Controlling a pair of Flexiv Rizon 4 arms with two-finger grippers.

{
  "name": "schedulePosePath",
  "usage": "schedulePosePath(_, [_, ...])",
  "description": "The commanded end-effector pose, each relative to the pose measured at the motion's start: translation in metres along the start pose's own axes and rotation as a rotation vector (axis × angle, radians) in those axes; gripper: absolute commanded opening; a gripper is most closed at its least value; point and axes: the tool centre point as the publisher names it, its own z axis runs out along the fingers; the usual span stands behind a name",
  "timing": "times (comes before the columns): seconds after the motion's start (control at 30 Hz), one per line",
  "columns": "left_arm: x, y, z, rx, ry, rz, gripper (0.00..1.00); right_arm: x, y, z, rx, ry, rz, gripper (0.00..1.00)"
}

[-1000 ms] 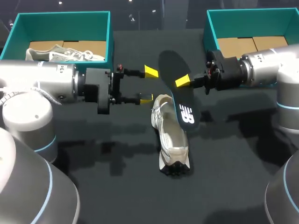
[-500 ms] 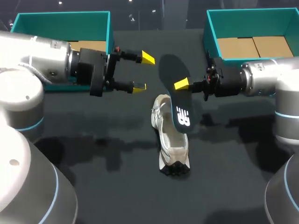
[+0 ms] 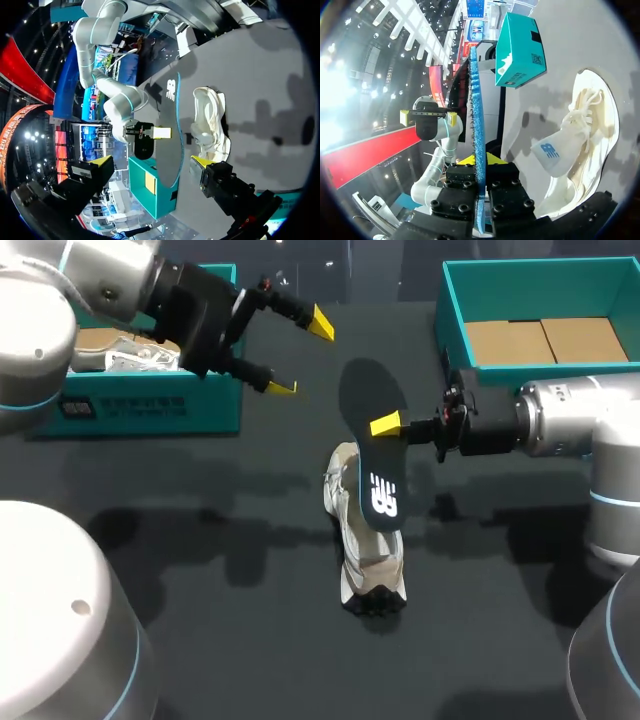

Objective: Take the shoe out of the shoebox, open the shoe tongue, remove and reinsert the insole, then place the shoe into the shoebox

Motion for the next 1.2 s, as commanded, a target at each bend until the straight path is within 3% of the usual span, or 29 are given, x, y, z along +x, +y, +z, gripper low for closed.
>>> schedulePosePath(0.03, [-0.007,0.005,0.001,-0.004,0.08,-0.041,1.0,0.0,-0.001,0.0,-0.001,-0.001,0.0,0.0])
schedulePosePath(0.1, [-0.017,0.012,-0.001,-0.004,0.089,-0.074,1.0,0.0,-0.001,0.0,-0.001,-0.001,0.0,0.0])
schedulePosePath(0.37, [-0.057,0.022,-0.009,-0.045,0.344,-0.116,1.0,0.0,-0.001,0.0,-0.001,-0.001,0.0,0.0])
schedulePosePath(0.83, [-0.083,0.022,0.0,-0.082,0.619,-0.146,1.0,0.0,-0.001,0.0,-0.001,-0.001,0.0,0.0])
schedulePosePath(1.2, [-0.102,0.027,0.02,-0.185,0.813,-0.209,1.0,0.0,-0.001,0.0,-0.001,-0.001,0.0,0.0])
